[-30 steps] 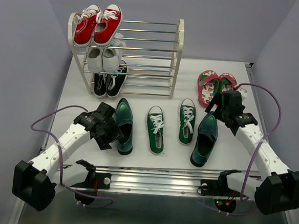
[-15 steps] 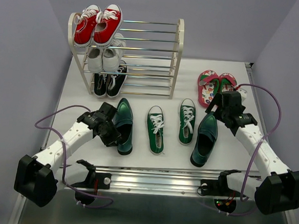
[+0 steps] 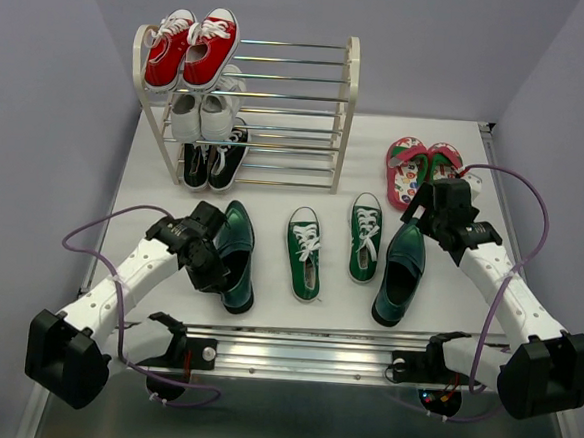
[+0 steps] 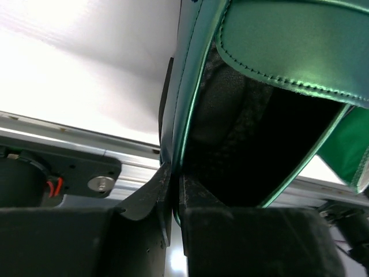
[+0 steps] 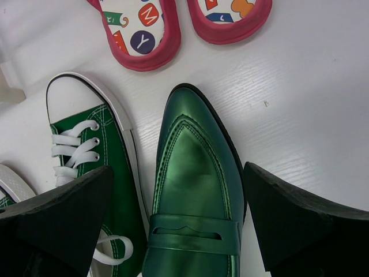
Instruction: Place and organize the shoes onto the shoe shelf
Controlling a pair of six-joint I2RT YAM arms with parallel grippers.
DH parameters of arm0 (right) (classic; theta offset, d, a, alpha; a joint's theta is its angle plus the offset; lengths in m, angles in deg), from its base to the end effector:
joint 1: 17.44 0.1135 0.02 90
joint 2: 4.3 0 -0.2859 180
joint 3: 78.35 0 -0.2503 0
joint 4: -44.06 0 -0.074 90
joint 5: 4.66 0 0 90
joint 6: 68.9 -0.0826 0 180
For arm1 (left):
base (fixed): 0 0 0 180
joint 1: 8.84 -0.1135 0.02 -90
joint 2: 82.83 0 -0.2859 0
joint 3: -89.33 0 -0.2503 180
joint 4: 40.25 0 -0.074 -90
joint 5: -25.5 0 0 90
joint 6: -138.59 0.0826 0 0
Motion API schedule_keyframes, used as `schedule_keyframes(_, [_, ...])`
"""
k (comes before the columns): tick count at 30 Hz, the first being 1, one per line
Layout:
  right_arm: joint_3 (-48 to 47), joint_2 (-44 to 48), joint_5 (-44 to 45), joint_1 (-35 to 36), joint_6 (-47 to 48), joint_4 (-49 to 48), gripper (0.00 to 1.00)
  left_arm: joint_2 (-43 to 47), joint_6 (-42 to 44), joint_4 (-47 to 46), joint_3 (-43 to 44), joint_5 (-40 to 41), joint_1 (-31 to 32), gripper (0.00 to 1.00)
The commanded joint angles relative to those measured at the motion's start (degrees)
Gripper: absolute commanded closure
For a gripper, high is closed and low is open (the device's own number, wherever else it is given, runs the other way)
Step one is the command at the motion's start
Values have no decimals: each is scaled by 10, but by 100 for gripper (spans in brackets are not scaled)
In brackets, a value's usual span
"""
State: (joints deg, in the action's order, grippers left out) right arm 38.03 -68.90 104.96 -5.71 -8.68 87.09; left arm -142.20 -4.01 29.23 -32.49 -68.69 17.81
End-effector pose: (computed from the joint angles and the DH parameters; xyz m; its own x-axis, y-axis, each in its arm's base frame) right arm 0.2571 0.0251 0.2620 -0.5681 0.3599 -0.7401 0.3769 0.9132 0.1547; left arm 0.1549 -0.0845 0.2067 -0.8848 -0.4424 -0.1463 -0.3852 0.8710 -0.3048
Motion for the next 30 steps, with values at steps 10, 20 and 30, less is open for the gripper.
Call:
schedule_keyframes(10, [-2,-3,8,1,8,-11,0,-11,83,-15,145,65,48,100])
schedule_keyframes(20, [-2,-4,-3,1,9,-11,0,-65,93,-28,195,106,50,100])
schedule_keyframes(30, [-3,1,-20,1,11,-10,0,-118,92,-148,224,126,50,100])
